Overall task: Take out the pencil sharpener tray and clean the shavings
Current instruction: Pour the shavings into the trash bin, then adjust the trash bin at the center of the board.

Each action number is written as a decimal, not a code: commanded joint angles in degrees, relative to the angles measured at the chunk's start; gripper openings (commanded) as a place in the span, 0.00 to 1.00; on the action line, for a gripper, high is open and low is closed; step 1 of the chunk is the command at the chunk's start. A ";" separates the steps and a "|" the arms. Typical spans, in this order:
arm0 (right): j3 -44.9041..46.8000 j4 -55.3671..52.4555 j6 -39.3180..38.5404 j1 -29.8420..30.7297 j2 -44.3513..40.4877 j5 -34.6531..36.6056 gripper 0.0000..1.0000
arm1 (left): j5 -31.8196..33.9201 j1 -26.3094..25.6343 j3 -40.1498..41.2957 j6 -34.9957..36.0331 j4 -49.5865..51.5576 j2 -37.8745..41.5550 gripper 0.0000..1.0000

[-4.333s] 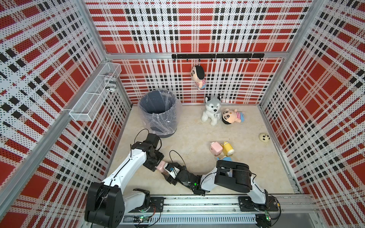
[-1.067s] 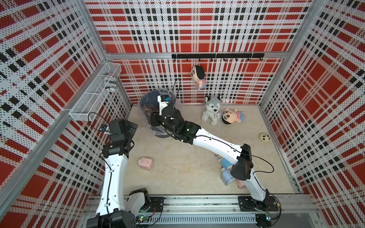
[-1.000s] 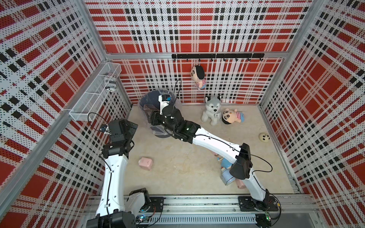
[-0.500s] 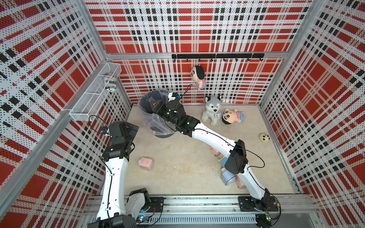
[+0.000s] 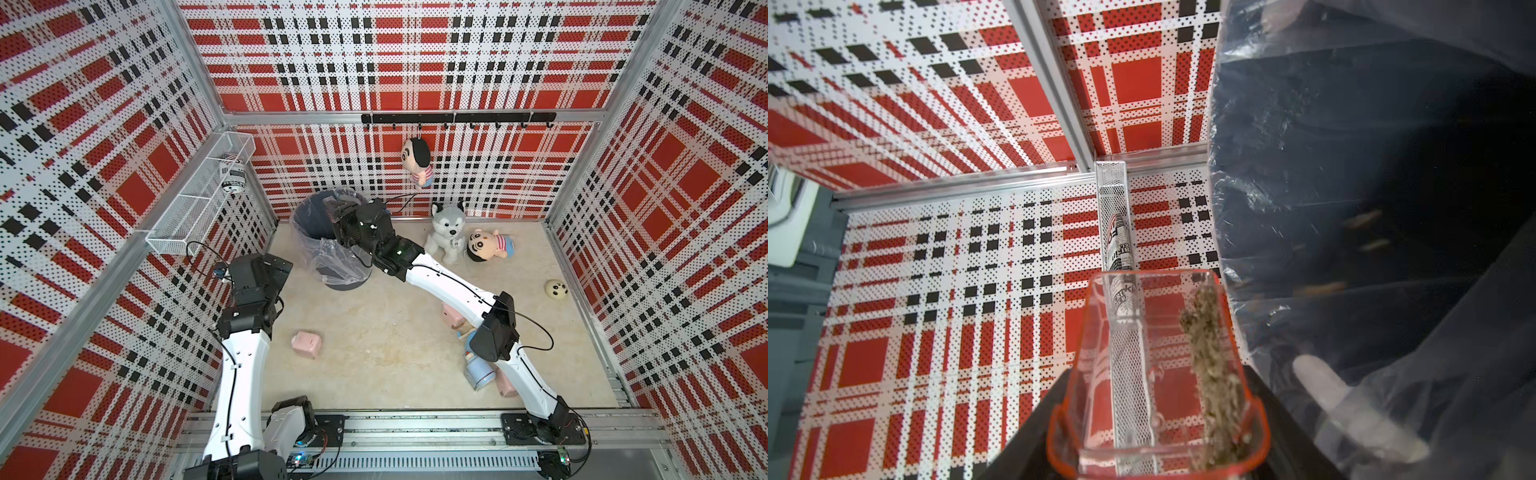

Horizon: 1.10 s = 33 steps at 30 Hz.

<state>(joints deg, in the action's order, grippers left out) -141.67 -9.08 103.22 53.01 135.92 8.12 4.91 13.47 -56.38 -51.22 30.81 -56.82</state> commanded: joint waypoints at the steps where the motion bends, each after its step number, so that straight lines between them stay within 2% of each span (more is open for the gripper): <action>1: -0.77 -1.94 8.61 -0.44 2.19 -0.46 0.44 | 0.31 0.32 -2.63 2.89 -5.57 -0.19 0.98; 9: 0.03 -4.79 18.27 -0.43 2.12 -1.77 0.45 | 2.46 -0.81 -5.37 3.98 -7.88 -1.72 0.98; 13: -0.09 -6.36 20.05 -0.38 1.39 -1.62 0.45 | 3.96 -1.49 -7.61 6.77 -10.12 -4.52 0.98; 20: -1.01 -6.18 23.92 -0.47 1.18 -1.70 0.44 | 0.03 -3.15 -9.97 12.00 -19.21 -7.98 0.98; 25: -2.74 -6.49 24.84 -0.52 1.90 -1.71 0.44 | 0.41 -5.37 -12.58 15.31 -23.07 -11.55 0.98; 33: -2.83 -6.00 24.26 -0.52 0.93 -1.35 0.44 | -1.54 -3.82 -13.91 18.17 -29.14 -17.59 0.98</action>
<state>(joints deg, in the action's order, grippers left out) -143.41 -13.85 119.72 52.71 137.10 6.57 4.89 8.82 -69.19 -35.62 6.07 -73.43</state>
